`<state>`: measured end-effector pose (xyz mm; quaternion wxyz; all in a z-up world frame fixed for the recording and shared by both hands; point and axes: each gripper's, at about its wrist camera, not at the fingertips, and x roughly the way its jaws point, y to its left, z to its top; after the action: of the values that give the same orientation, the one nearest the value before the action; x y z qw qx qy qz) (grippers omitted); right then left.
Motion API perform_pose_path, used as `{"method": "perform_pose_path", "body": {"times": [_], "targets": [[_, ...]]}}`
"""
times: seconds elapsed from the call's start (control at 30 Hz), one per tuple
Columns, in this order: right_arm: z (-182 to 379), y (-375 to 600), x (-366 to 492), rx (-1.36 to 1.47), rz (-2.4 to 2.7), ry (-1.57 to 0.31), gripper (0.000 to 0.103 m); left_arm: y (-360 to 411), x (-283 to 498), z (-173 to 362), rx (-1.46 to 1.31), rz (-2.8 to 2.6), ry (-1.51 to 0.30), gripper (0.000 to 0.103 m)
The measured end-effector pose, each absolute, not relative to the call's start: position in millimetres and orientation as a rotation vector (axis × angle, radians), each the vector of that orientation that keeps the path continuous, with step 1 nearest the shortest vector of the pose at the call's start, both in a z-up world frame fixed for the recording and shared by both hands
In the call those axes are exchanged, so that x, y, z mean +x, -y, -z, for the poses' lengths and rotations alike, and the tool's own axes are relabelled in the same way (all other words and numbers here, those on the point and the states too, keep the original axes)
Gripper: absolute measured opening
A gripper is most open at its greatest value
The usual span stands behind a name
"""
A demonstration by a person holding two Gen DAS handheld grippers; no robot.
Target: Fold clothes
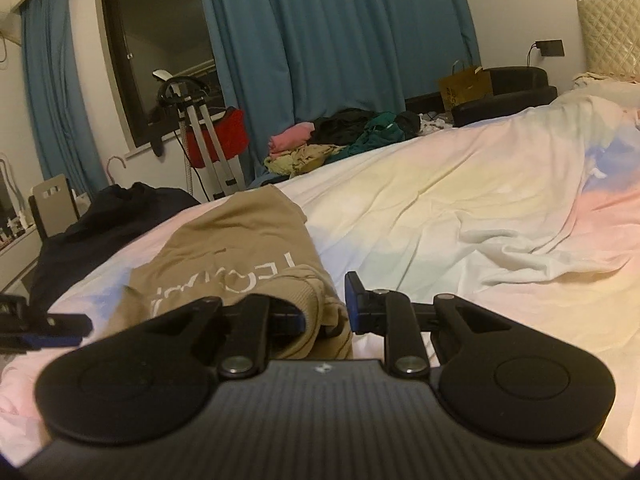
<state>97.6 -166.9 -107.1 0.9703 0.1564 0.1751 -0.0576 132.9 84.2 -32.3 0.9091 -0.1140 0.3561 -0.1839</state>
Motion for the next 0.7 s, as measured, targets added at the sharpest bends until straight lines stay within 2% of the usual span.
{"method": "perform_pose_path", "body": {"times": [0.13,0.17,0.5,0.63,0.7], "targets": [[103.5,163.5,95.2,0.314,0.109,-0.339,0.022,-68.3,140.4,34.4,-0.215,0.399,-0.705,0.071],[103.0,162.9,94.9,0.315,0.108,-0.335,0.022,-61.2,141.7,37.0,-0.197,0.398,-0.696,0.073],[97.3,165.2,85.6,0.32,0.162,-0.25,0.022,-0.5,154.5,87.9,0.187,0.22,-0.711,0.075],[92.7,164.2,78.1,0.303,0.202,-0.182,0.022,-7.9,135.7,80.4,0.269,0.084,-0.633,0.076],[87.1,158.1,71.2,0.263,0.219,-0.117,0.022,-17.6,123.6,65.6,0.211,0.043,-0.546,0.076]]}}
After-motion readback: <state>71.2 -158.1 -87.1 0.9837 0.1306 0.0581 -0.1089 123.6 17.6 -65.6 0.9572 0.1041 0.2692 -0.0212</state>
